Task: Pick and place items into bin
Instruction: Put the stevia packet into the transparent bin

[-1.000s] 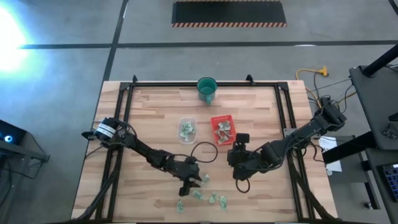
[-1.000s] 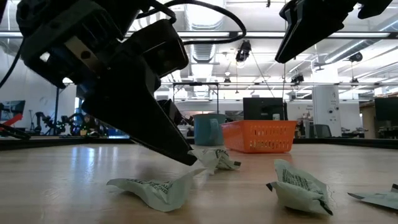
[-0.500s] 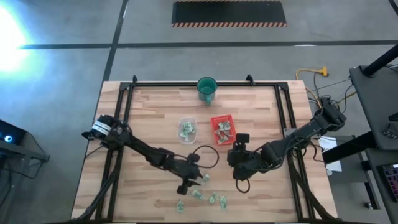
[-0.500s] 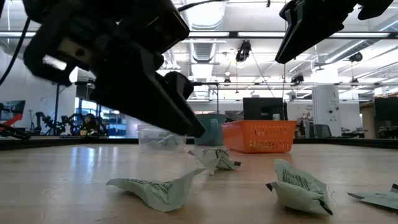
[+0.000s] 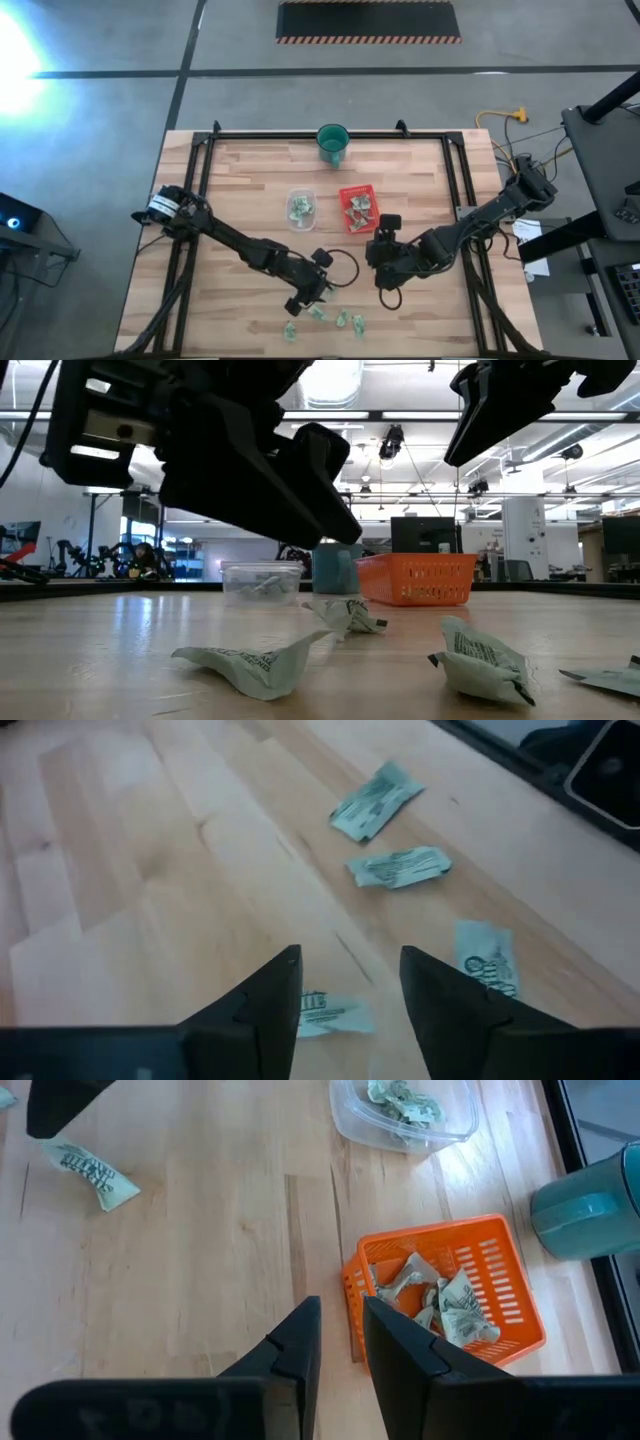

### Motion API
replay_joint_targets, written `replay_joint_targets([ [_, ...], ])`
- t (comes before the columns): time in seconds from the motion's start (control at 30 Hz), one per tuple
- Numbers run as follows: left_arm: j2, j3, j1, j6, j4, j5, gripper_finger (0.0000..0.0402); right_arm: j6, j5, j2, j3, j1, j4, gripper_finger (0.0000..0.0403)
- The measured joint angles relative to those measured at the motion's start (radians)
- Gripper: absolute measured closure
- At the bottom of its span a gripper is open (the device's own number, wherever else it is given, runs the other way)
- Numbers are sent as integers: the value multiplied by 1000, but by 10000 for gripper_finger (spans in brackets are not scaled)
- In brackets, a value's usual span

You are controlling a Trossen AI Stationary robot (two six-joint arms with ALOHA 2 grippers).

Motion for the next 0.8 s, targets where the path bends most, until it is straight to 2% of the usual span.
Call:
replay_joint_targets([
  [0.37, 58, 11, 34, 3, 5, 9, 169, -3, 0, 0, -12, 0, 13, 335],
  [0.8, 93, 11, 59, -58, 6, 35, 164, -4, 0, 0, -12, 0, 18, 335],
])
